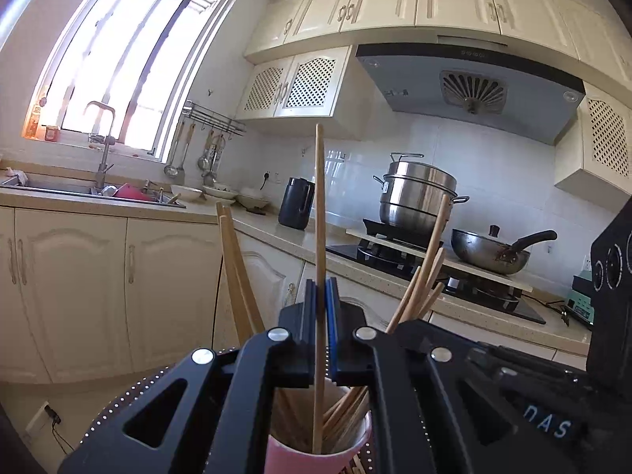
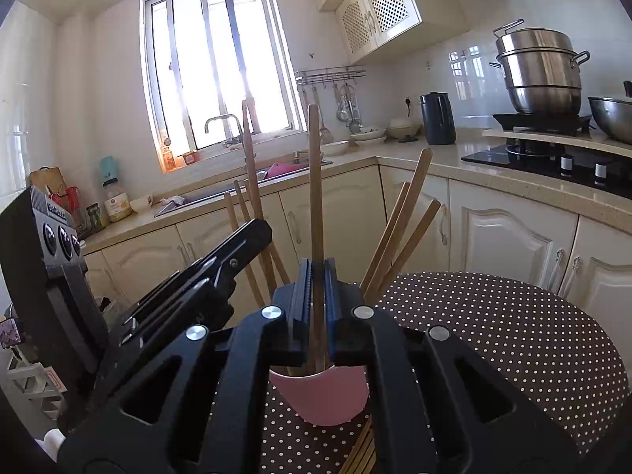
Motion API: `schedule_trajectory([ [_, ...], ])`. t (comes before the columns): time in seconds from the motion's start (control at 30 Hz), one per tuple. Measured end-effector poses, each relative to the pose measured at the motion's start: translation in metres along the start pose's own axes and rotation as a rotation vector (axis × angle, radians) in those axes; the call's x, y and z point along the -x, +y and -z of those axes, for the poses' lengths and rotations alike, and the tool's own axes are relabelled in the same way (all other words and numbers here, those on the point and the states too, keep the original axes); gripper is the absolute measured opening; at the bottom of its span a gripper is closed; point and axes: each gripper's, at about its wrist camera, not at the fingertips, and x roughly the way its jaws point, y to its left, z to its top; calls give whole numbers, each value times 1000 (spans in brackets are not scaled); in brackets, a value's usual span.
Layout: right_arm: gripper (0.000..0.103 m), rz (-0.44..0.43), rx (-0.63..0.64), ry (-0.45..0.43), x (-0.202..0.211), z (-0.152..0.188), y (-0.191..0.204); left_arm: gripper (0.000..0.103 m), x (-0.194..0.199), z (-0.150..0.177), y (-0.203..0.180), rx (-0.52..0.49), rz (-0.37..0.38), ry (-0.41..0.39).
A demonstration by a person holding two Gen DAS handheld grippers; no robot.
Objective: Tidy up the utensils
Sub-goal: 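Open both grippers and withdraw them from the pink cup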
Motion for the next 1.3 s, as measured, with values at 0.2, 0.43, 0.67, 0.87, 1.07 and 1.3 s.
schedule_trajectory([
  [0.2, 7, 4, -20, 13, -3, 3, -3, 6, 5, 9, 0, -29, 0, 72],
  [0.43, 8, -3, -63, 21, -2, 4, -4, 38, 14, 11, 7, -26, 0, 145],
  [0.67, 9, 11, -69, 33, 3, 4, 3, 58, 34, 7, 8, -41, -10, 156],
  [0.87, 44, 43, -88, 13, 20, 1, 7, 64, 53, -4, 9, -31, 1, 144],
  [1.07, 54, 56, -71, -22, 45, -9, 16, 71, 79, -20, 0, -50, 2, 105],
  [1.3, 57, 66, -45, -39, 79, -12, 33, 75, 113, -33, -16, -99, -3, 87],
])
